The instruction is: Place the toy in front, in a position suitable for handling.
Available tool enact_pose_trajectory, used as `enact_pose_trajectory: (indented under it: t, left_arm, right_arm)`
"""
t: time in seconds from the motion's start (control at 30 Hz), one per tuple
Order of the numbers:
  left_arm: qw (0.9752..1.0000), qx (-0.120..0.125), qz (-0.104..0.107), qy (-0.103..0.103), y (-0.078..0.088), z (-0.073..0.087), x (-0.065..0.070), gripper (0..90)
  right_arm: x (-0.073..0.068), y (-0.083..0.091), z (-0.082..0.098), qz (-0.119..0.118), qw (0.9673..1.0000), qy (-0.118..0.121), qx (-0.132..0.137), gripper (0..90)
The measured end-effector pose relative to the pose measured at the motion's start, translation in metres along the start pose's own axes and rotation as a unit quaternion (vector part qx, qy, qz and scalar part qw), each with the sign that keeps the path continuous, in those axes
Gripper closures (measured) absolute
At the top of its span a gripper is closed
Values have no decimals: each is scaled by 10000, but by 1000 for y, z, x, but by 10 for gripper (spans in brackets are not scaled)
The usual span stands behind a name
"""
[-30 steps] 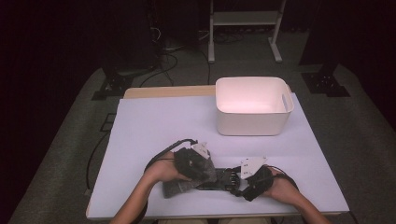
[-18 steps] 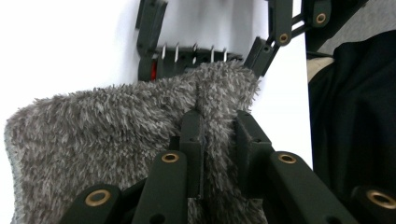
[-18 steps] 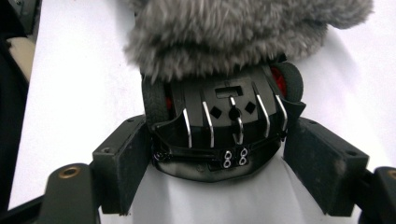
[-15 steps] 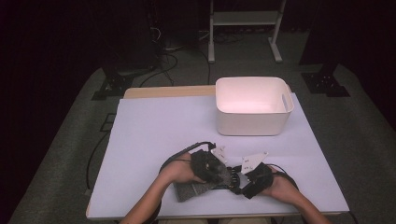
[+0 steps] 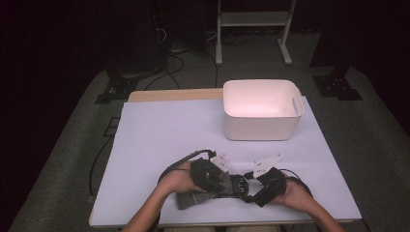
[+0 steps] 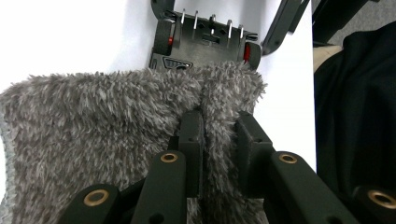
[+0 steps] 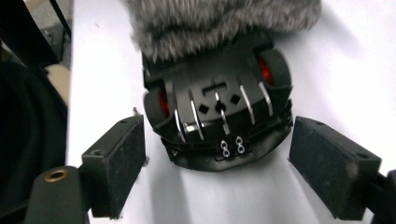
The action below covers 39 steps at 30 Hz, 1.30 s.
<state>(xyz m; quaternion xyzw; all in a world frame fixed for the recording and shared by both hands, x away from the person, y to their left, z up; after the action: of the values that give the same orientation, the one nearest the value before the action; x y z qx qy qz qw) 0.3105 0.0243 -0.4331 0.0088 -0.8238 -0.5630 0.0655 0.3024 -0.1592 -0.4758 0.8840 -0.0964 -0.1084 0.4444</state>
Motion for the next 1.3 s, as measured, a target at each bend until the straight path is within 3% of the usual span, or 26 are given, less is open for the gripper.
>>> enact_pose_trajectory:
  t: [0.2, 0.33, 0.43, 0.5, 0.63, 0.77, 1.1, 1.13, 1.17, 1.3]
  left_arm:
    - [10000, -8, 16, -63, -1, -1, 3, 754]
    - [10000, -21, 7, -81, -1, -2, 3, 754]
    - [10000, -32, 5, -93, -1, -2, 3, 755]
    - [9999, -14, 58, -137, -1, -1, 2, 755]
    - [9996, 170, 209, -13, 5, 3, -3, 757]
    - [9997, 207, 132, 69, 12, 6, -9, 757]
    - [9986, 387, -163, 319, 29, 5, -25, 757]
    - [9986, 370, -171, 349, 31, 6, -28, 756]
    - [9986, 370, -171, 349, 31, 6, -28, 756]
    - [9982, 374, -212, 407, 32, 3, -31, 756]
  right_arm:
    - [5, 7, -13, -266, 9995, -133, 89, 168]
    - [10, 3, -19, -355, 9993, -139, -6, 169]
    - [15, -4, -26, -609, 9979, -193, -58, 171]
    - [16, -6, -27, -652, 9976, -217, -67, 172]
    - [20, -14, -27, -949, 9949, -351, -36, 220]
    - [21, -15, -24, -1143, 9925, -426, 43, 246]
    - [14, -13, -23, -876, 9957, -272, 143, 252]
    - [10, -11, -23, -711, 9972, -144, 165, 253]
    - [10, -11, -23, -711, 9972, -144, 165, 253]
    - [0, -8, -24, -305, 9991, 236, 197, 257]
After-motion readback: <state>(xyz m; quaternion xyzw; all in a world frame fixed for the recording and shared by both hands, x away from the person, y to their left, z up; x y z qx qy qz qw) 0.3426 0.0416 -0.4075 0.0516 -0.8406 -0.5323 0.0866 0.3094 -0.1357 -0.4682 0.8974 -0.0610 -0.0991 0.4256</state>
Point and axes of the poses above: each handheld gripper's, and its own axes: y roughly backward along the jaws, z roughly out of its underside, x roughly to its right, the point moved 4 cm from there along -y, roughly forward along the jaws, and after that the axes turned 9 degrees about -x, right-handed, at the moved point
